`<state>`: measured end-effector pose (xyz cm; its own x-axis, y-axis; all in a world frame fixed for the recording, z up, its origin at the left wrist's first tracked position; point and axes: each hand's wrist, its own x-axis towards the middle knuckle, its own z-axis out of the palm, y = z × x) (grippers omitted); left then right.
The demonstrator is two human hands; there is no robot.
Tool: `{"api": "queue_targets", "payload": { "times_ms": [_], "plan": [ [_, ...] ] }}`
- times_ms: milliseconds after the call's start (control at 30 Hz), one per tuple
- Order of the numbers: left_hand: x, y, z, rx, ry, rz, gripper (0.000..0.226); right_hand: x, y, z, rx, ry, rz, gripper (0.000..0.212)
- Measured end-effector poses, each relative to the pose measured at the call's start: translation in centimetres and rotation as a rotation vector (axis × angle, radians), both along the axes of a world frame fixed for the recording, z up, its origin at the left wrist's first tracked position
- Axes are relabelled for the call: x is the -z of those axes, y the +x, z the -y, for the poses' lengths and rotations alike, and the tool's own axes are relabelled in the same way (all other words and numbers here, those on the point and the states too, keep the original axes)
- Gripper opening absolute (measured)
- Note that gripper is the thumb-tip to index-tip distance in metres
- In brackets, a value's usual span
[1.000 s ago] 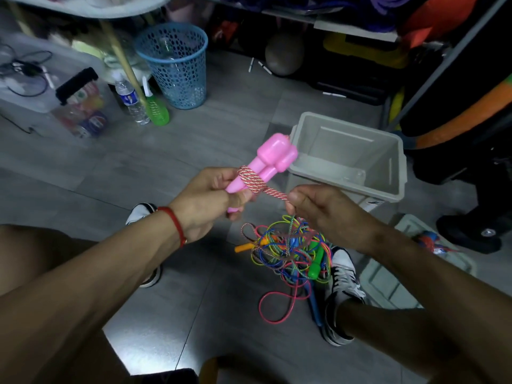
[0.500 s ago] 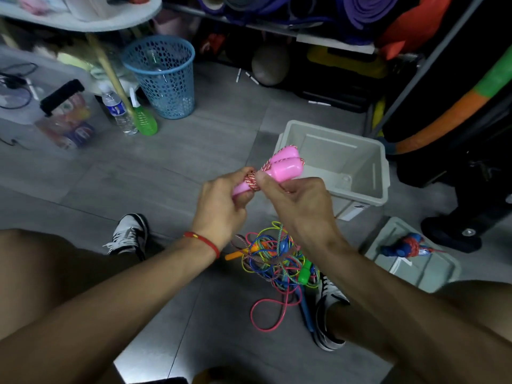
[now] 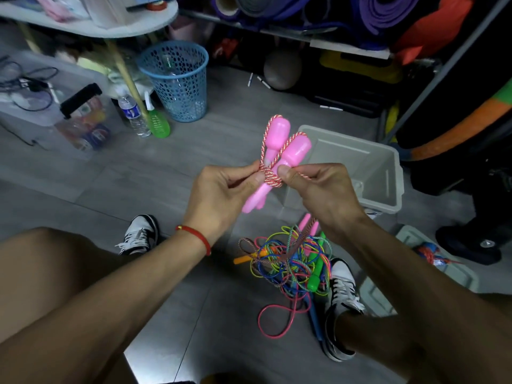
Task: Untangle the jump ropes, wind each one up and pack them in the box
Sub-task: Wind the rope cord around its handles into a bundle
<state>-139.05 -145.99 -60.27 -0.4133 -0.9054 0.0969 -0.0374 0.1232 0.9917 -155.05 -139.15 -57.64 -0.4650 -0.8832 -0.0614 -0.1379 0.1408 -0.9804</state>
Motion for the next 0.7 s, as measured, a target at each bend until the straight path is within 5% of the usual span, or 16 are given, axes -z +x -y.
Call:
{"api": "queue_targets", "payload": {
  "times_ms": [200,333,433,700],
  "plan": [
    [-1.0,0.2,1.2,-0.115,-0.12,0.046,0.035,-0.3,-0.6,0.0,-0.072,-0.017,0.043,0.022],
    [-1.4,0.6,1.7,0.317,0.383,-0.131,0.048,-0.6,-0.8,-0.1,-0.179,-0.042,0.05,0.022],
    [-1.3,0.8,1.5,0.524,0.384,-0.107,0.039,-1.0,-0.7,-0.2,-0.242,-0.027,0.003,0.021],
    [0.5,0.1,1.5,0.316,0.177,-0.041,0.045,-0.3,-0.6,0.2,-0.292,0.166,-0.643,0.028]
  ]
}}
